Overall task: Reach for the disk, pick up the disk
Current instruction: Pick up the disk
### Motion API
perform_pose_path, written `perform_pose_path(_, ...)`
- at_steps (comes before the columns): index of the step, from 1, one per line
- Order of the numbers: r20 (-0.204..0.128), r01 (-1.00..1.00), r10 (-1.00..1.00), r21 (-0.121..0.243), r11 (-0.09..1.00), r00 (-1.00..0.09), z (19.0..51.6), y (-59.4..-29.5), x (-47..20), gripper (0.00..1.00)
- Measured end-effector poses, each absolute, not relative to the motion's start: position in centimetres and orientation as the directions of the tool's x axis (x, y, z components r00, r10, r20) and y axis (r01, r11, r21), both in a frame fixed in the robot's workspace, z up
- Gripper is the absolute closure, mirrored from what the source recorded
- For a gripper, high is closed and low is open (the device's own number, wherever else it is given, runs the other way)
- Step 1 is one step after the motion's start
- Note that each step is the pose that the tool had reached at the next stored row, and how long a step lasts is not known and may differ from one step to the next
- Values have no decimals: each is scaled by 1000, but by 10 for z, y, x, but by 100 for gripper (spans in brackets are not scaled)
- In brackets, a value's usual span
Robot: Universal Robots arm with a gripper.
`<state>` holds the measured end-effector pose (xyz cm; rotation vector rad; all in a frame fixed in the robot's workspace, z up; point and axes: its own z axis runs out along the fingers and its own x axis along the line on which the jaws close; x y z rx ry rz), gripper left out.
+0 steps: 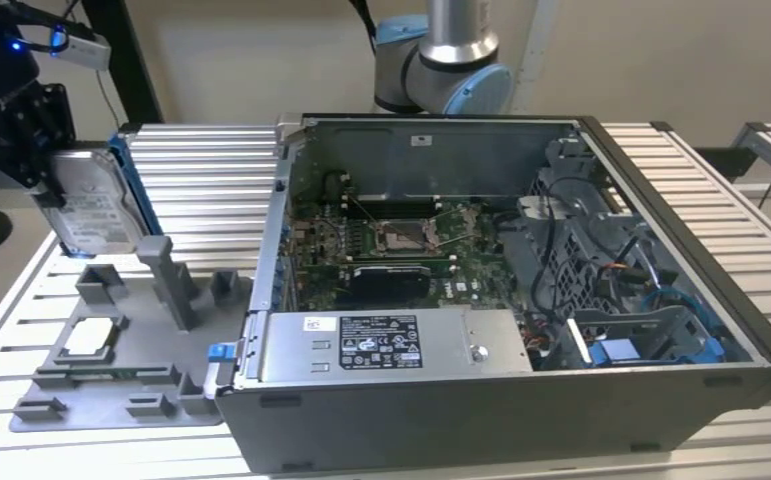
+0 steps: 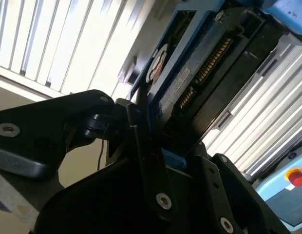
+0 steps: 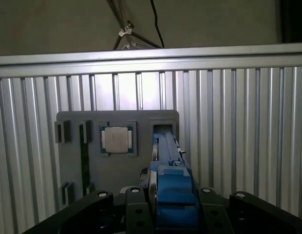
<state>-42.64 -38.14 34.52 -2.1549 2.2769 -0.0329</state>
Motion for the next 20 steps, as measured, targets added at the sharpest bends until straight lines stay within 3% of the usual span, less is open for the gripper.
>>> perform_pose_path(20, 10, -998, -998, -20, 55, -55, 373, -381, -426, 100)
